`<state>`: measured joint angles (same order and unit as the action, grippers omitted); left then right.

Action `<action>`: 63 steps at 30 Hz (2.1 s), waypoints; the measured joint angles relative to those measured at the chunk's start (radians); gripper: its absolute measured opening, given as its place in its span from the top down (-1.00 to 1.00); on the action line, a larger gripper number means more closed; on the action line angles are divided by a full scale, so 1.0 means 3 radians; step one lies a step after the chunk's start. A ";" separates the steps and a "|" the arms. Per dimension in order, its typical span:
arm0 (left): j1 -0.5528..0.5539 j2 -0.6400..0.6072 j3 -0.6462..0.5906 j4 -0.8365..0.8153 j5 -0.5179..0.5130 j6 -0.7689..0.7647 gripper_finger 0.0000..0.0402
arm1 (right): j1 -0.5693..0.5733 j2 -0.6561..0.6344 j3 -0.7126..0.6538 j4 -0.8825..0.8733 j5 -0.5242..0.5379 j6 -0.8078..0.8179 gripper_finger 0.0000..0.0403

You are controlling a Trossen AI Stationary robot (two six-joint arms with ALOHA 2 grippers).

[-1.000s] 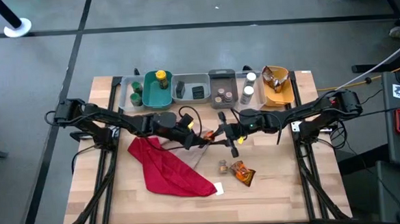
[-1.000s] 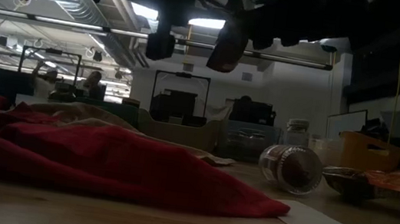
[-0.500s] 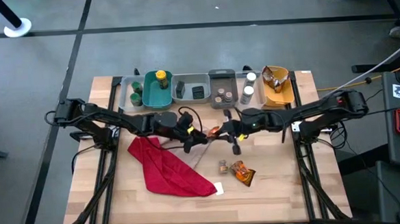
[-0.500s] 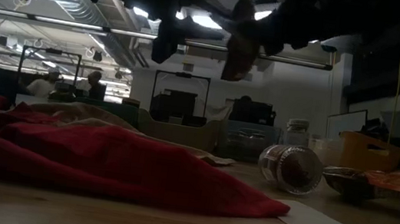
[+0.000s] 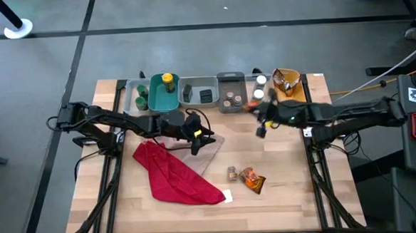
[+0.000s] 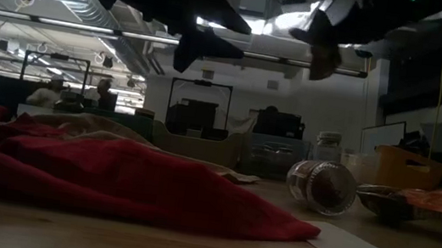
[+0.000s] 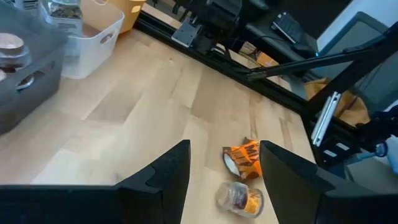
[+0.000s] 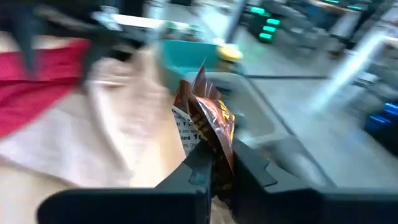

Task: Sort spices by type
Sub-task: Put the orange seasoning bag into the yellow bin

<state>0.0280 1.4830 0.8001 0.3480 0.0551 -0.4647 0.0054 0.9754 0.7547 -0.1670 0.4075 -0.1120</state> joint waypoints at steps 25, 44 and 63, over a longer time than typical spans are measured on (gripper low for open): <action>-0.0014 0.0000 0.0000 -0.0108 -0.0003 0.0475 0.10 | -0.2503 -0.0362 -0.0293 -0.1170 0.0060 0.0983 0.82; -0.0013 0.0000 0.0000 -0.0102 -0.0004 0.0477 0.10 | -0.2749 -0.0357 -0.1228 -0.0054 -0.0064 0.1168 0.77; -0.0014 0.0000 0.0000 -0.0103 -0.0004 0.0424 0.10 | -0.2748 -0.0357 -0.1237 -0.0044 -0.0173 0.1143 0.56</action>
<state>0.0240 1.4830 0.8001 0.3172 0.0540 -0.3376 -0.8188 0.8684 0.3836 -0.1802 0.3557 0.2309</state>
